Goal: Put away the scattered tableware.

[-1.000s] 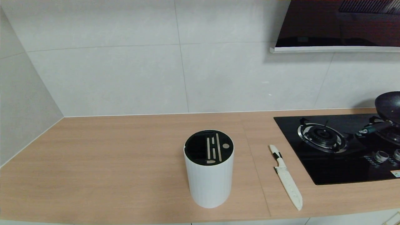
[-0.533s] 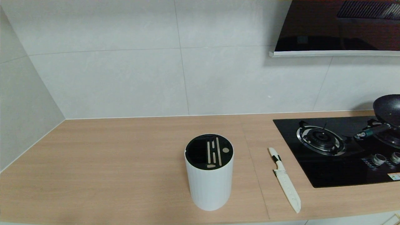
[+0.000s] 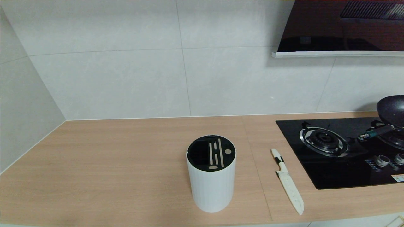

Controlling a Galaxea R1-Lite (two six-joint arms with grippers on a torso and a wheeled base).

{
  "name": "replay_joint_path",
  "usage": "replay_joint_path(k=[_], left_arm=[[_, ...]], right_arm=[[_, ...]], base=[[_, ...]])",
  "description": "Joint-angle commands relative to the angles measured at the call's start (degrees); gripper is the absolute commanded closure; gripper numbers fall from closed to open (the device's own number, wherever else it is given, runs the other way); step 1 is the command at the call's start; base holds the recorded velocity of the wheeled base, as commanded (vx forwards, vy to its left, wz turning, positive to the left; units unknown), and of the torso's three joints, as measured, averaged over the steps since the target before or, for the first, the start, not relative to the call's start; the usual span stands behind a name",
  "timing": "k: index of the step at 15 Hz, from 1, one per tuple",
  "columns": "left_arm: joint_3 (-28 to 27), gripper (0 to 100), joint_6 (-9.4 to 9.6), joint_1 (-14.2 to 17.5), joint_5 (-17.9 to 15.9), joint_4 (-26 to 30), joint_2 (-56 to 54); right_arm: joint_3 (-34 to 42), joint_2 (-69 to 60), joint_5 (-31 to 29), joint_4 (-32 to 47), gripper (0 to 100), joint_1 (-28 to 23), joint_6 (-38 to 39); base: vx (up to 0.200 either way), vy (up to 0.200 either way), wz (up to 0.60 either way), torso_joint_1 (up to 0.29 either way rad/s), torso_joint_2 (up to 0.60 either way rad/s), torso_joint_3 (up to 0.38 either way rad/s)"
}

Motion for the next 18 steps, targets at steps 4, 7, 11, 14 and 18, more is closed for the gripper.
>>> replay_joint_path(k=[4,7,11,14,18], left_arm=[[0.00,0,-0.01,0.06,0.02,-0.01,0.02],[0.00,0,-0.10,0.06,0.02,-0.01,0.02],[0.00,0,-0.01,0.06,0.02,-0.01,0.02],[0.00,0,-0.01,-0.03,0.02,-0.01,0.02],[0.00,0,-0.10,0.06,0.02,-0.01,0.02]], right_arm=[[-7.55,3.60,2.80,-0.21,0,0.88,1.80],[-12.74,20.74,6.14,-0.21,0,1.58,1.71],[-20.30,42.71,6.14,-1.79,0,8.00,1.71],[-25.57,60.64,5.88,-6.01,0,12.74,1.98],[-25.31,82.00,3.77,-24.20,0,12.83,1.89]], base=[[0.000,0.000,0.00,0.000,0.00,0.000],[0.000,0.000,0.00,0.000,0.00,0.000],[0.000,0.000,0.00,0.000,0.00,0.000],[0.000,0.000,0.00,0.000,0.00,0.000],[0.000,0.000,0.00,0.000,0.00,0.000]])
